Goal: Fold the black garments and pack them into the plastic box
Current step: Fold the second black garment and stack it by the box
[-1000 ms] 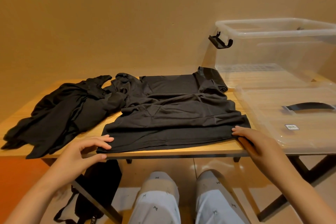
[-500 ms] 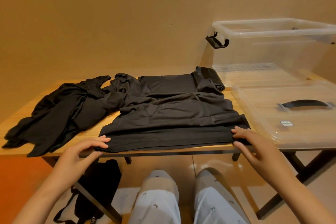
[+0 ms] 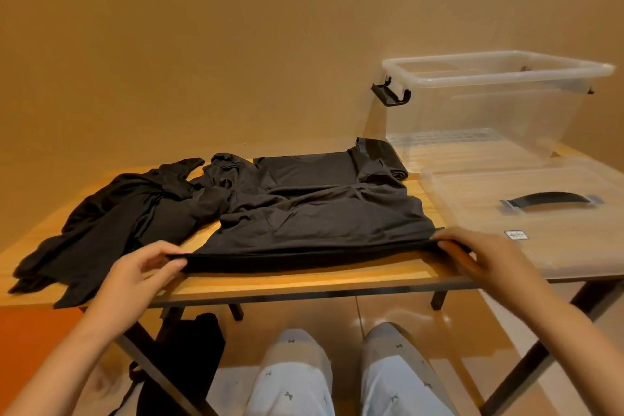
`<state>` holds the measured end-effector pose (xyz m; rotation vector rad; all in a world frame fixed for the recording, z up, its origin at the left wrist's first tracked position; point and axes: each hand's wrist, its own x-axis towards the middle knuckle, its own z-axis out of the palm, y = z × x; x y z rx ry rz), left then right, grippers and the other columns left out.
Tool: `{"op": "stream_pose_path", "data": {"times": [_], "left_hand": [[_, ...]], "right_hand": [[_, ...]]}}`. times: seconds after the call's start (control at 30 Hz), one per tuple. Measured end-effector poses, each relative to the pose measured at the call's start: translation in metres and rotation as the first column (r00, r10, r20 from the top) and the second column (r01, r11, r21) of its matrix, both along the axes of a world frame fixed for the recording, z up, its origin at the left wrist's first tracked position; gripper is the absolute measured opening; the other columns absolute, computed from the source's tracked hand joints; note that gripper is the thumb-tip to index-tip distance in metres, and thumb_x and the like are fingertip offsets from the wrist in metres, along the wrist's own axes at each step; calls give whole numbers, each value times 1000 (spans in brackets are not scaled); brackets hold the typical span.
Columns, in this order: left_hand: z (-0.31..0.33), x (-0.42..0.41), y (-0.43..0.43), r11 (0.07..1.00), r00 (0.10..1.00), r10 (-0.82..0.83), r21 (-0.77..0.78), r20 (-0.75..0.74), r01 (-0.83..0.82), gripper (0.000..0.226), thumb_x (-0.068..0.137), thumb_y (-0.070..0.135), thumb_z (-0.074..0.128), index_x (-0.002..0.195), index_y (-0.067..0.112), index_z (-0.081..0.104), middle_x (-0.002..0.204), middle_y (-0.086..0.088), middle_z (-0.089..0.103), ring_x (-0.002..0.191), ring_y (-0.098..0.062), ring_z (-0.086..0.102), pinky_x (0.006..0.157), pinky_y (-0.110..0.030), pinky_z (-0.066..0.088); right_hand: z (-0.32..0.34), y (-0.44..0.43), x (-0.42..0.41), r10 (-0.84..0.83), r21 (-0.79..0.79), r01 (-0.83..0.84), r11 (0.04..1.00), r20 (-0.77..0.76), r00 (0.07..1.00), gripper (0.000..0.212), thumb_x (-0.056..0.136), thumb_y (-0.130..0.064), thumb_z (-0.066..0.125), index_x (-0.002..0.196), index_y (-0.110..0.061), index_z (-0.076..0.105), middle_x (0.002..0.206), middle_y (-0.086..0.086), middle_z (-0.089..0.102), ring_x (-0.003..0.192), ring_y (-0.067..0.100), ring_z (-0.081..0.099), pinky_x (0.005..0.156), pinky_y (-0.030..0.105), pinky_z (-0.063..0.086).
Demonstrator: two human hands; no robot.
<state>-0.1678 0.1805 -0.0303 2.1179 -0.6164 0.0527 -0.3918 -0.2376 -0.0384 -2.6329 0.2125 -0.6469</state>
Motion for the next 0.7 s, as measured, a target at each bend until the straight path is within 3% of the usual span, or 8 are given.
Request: {"op": "stream_pose_path", "data": {"times": [0.07, 0.13, 0.27, 0.47, 0.6, 0.7], "left_hand": [[20, 9, -7, 1000, 999, 17, -10, 33, -17, 22, 88, 10, 66, 86, 31, 72, 88, 12, 72, 89, -1, 65, 81, -25, 46], [39, 13, -12, 998, 997, 36, -48, 75, -32, 19, 89, 10, 65, 91, 28, 72, 95, 11, 71, 94, -2, 63, 84, -25, 45], [62, 14, -15, 996, 991, 41, -87, 125, -30, 19, 88, 8, 66, 92, 25, 73, 98, 10, 70, 92, 2, 63, 82, -22, 43], [71, 11, -3, 994, 993, 42, -106, 110, -30, 24, 87, 8, 67, 86, 31, 76, 93, 9, 73, 97, -7, 65, 88, -31, 45], [79, 7, 2, 991, 993, 45, -133, 112, -30, 30, 86, 8, 69, 87, 38, 74, 91, 16, 72, 93, -6, 65, 87, -33, 46], [85, 4, -3, 992, 995, 13, -123, 102, 0, 27, 85, 5, 69, 81, 30, 76, 89, 15, 72, 88, -2, 65, 86, -32, 47]], "right_hand": [[22, -7, 14, -27, -105, 35, 994, 81, 996, 20, 91, -16, 61, 107, -26, 69, 94, -2, 72, 84, 19, 68, 72, 28, 51], [43, -9, 24, -31, -126, 46, 991, 118, 993, 21, 90, -11, 62, 108, -17, 70, 95, 1, 72, 85, 18, 66, 75, 29, 51], [59, -8, 30, 0, -108, 15, 994, 131, 991, 22, 88, -10, 64, 108, -18, 71, 98, -3, 71, 89, 12, 63, 80, 23, 47], [63, -9, 22, 44, -88, -31, 996, 149, 988, 22, 85, -9, 69, 102, -22, 73, 91, -12, 68, 83, 6, 63, 78, 15, 46], [72, -10, 16, 52, -74, -40, 996, 161, 986, 21, 84, -10, 69, 101, -22, 73, 92, -12, 69, 86, 6, 64, 79, 17, 48], [81, -7, 14, 70, -52, -63, 997, 168, 983, 20, 83, -10, 70, 98, -24, 73, 89, -12, 70, 84, 2, 64, 76, 13, 46]]}}
